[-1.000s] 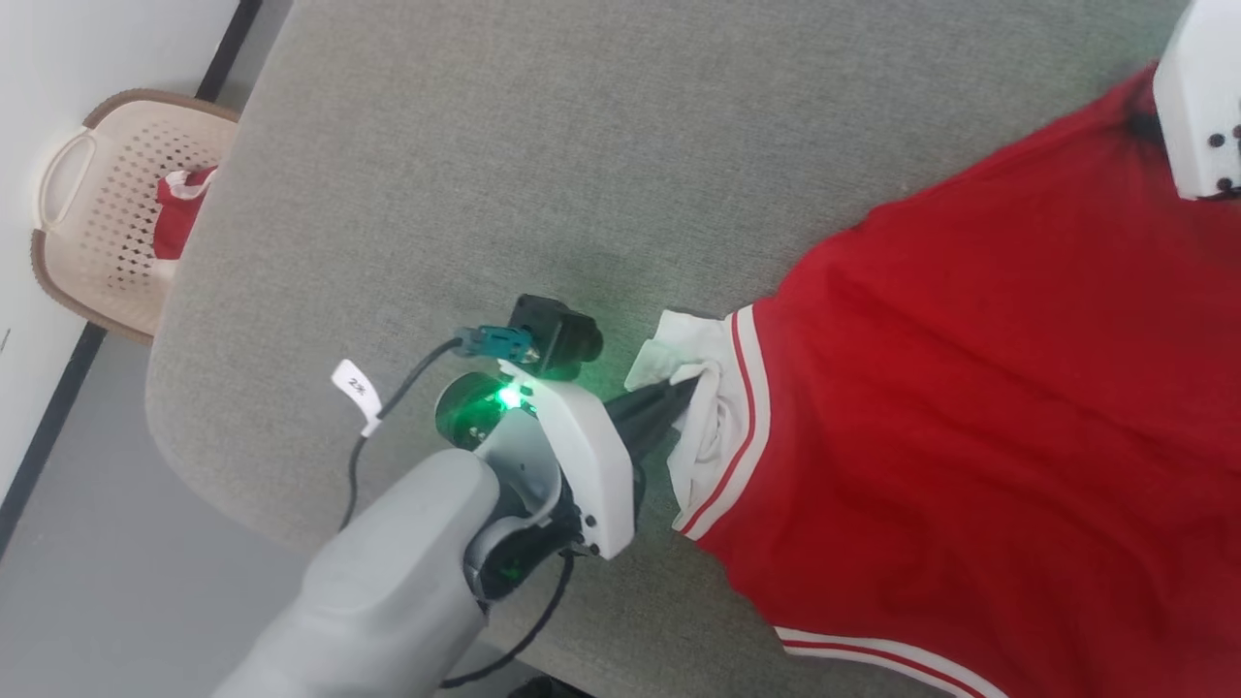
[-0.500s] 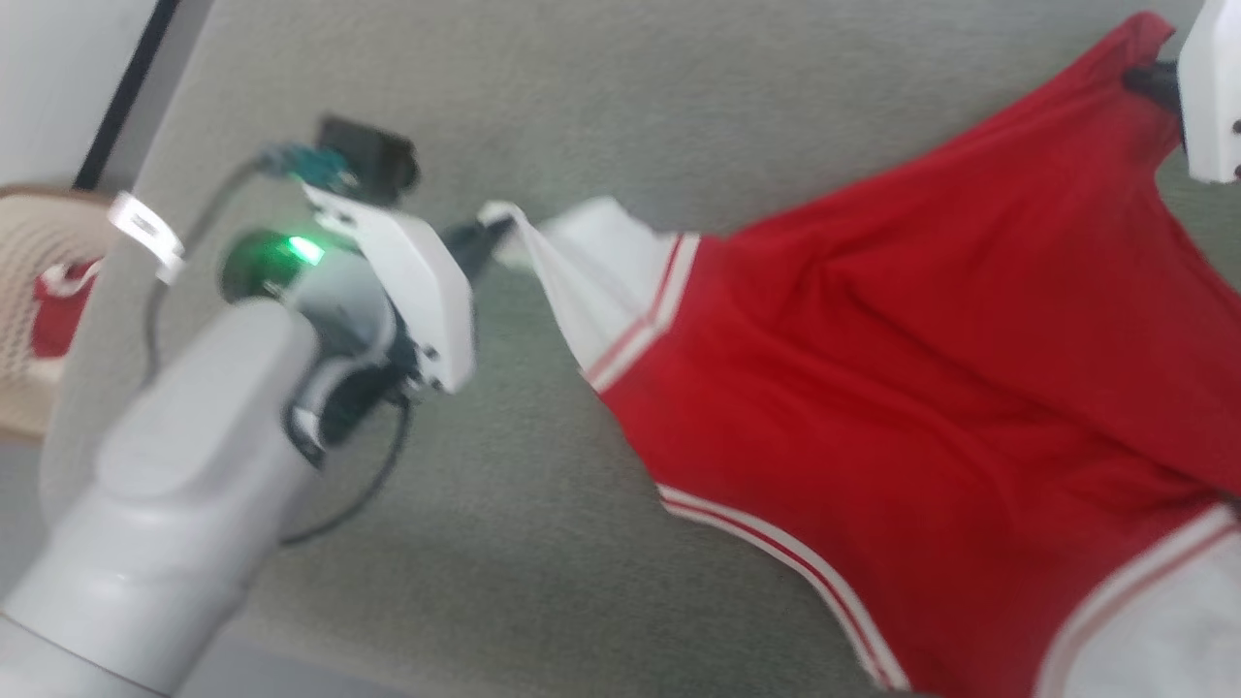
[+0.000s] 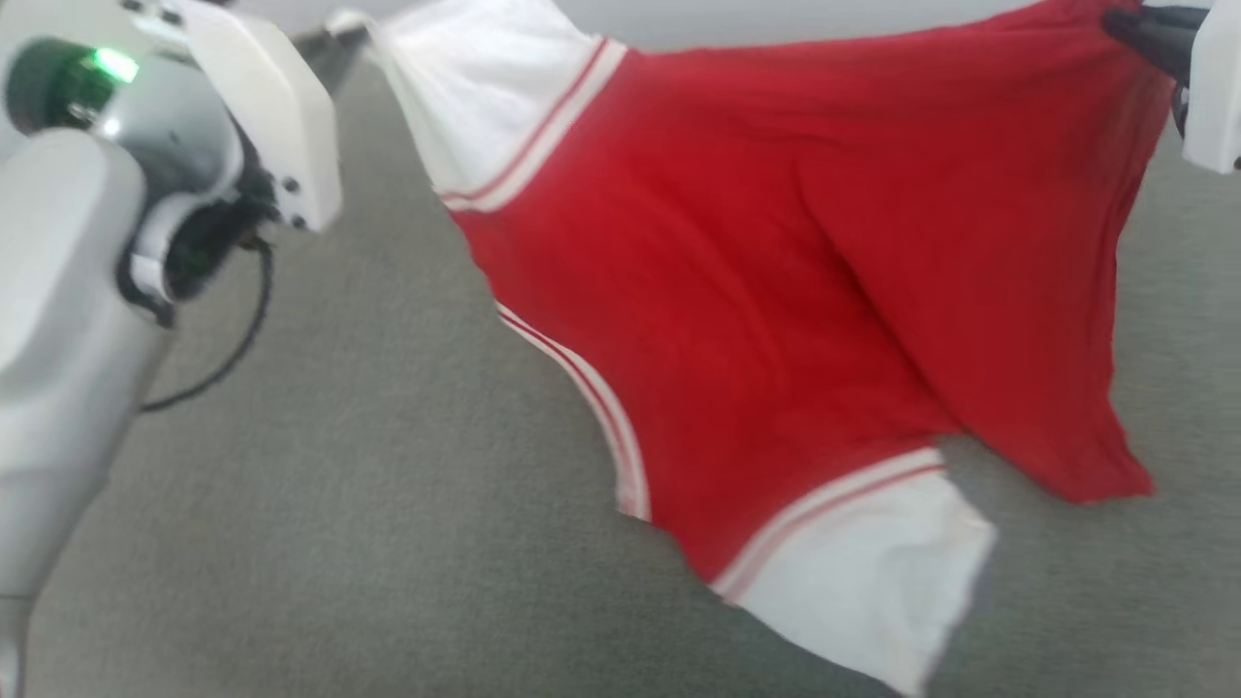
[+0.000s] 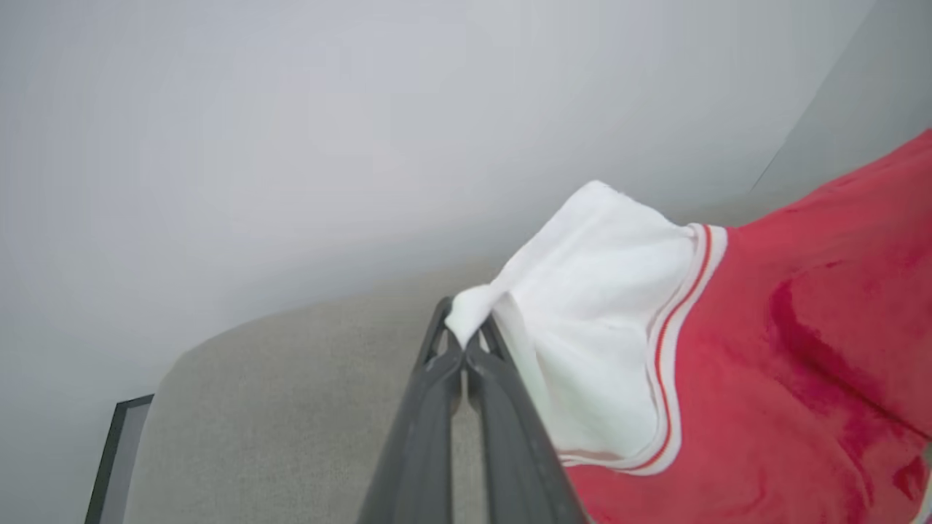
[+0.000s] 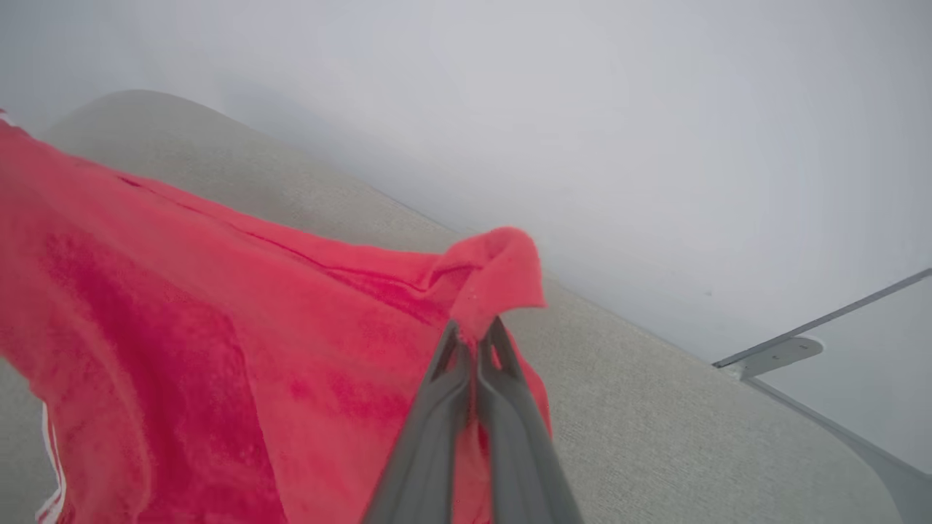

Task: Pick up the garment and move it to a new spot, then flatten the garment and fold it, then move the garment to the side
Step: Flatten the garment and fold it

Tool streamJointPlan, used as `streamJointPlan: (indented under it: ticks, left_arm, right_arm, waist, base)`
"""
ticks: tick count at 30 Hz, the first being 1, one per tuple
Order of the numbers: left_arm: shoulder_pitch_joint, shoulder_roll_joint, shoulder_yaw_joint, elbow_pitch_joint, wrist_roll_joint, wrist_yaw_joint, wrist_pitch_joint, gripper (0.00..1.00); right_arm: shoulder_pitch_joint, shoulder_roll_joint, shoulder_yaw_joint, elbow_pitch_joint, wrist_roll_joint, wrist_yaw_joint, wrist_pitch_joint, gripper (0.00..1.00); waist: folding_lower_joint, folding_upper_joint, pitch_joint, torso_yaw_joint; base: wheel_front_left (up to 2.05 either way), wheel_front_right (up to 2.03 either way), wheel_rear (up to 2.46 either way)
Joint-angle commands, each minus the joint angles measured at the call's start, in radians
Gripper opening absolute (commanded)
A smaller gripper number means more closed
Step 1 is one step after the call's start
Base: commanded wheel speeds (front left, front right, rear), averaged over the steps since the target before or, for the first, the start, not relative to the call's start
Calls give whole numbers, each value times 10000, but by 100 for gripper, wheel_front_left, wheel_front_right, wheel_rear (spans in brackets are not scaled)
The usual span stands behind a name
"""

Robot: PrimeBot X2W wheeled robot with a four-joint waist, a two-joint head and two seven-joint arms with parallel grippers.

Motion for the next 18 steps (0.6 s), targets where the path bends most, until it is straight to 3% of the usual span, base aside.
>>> streamJointPlan:
  ticks: [1,8,18]
  left_arm:
    - [-238,126,80,80,58,36,80,0]
    - [-945,436,123,236,118,-114,555,0]
    - [-1583,427,61,644,159,-121,978,0]
  right_arm:
    - [196,22,-80,-132,-22,-14,-157,0]
    - [441,-26,-412,-694,-100,-14,-168,0]
    - [640,187,-1017,-933,-296,-14,65,0]
  waist:
    - [0,-1,-650,-592]
    - [0,-1,-1397,-1101]
    - [0,-1,-1721,-1480]
  base:
    - [0,0,0]
    - [0,0,0]
    - [0,0,0]
